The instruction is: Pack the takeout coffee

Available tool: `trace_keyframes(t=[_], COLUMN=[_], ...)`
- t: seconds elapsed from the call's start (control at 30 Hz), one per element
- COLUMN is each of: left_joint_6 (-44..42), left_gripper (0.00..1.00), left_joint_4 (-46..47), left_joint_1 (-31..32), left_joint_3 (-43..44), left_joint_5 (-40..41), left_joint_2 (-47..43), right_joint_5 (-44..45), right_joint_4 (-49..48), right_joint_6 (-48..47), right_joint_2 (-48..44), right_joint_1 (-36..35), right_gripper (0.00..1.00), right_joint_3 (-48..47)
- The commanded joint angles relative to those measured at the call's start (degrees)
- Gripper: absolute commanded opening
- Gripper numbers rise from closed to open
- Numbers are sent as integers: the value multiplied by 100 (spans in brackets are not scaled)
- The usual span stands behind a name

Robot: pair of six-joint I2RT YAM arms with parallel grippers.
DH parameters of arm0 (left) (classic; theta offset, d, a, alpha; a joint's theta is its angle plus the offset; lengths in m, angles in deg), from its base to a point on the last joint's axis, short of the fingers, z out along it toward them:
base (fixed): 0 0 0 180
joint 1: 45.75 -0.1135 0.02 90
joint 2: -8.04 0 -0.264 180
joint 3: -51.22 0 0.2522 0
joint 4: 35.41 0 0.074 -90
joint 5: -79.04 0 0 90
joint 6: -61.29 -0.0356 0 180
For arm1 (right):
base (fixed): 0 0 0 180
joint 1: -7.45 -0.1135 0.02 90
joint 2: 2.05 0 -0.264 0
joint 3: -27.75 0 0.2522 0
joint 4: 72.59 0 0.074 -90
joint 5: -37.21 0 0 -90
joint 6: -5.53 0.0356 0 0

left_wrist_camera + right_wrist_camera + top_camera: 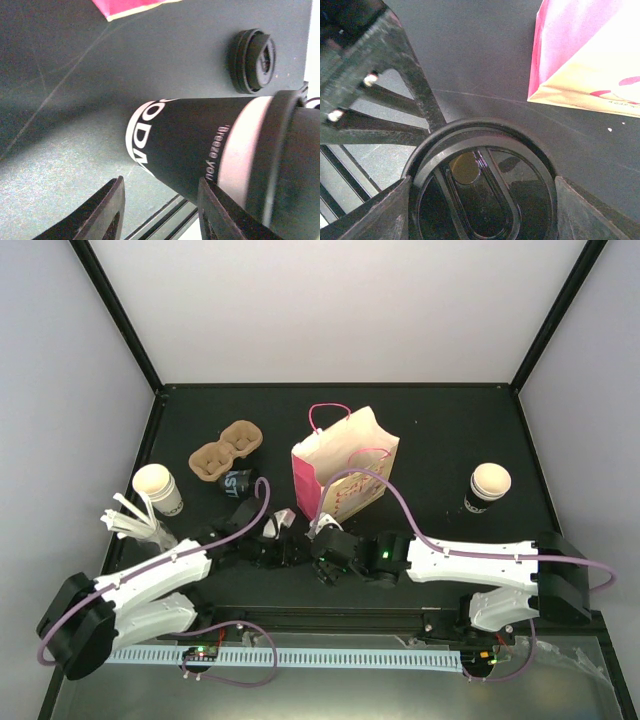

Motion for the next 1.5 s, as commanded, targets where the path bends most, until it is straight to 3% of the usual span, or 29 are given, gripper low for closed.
trace_keyframes(t=[0.0,0.27,0.53,0.8,1.2,1.33,1.47], left_joint_6=[83,318,418,218,150,100,-10], left_gripper=[42,45,46,36,35,37,48], left_joint_4=[-133,150,772,340,119,-41,-90], left_joint_1=[-98,-342,-348,-355,-358,-358,-372], left_joint_3=[33,-209,-342,-373,-519,-302,-17], left_joint_5=[92,-301,-829,-382,-82,-79,-224], left_joint_2=[-491,-1169,-802,-385,-204,-572,-1041], right_joint_5=[-777,-883,-887,-927,-1393,-1181,-1014], right_joint_4=[65,98,124,211,39,155,71], right_joint_6=[158,85,77,25,112,45,-55], right_joint_2=[272,390,457,507,671,613,447], right_joint_1=[-94,-95,-100,-96,-93,-100,-93], right_gripper=[70,70,70,69,69,68,68], right_joint_3=[414,533,513,489,828,740,769])
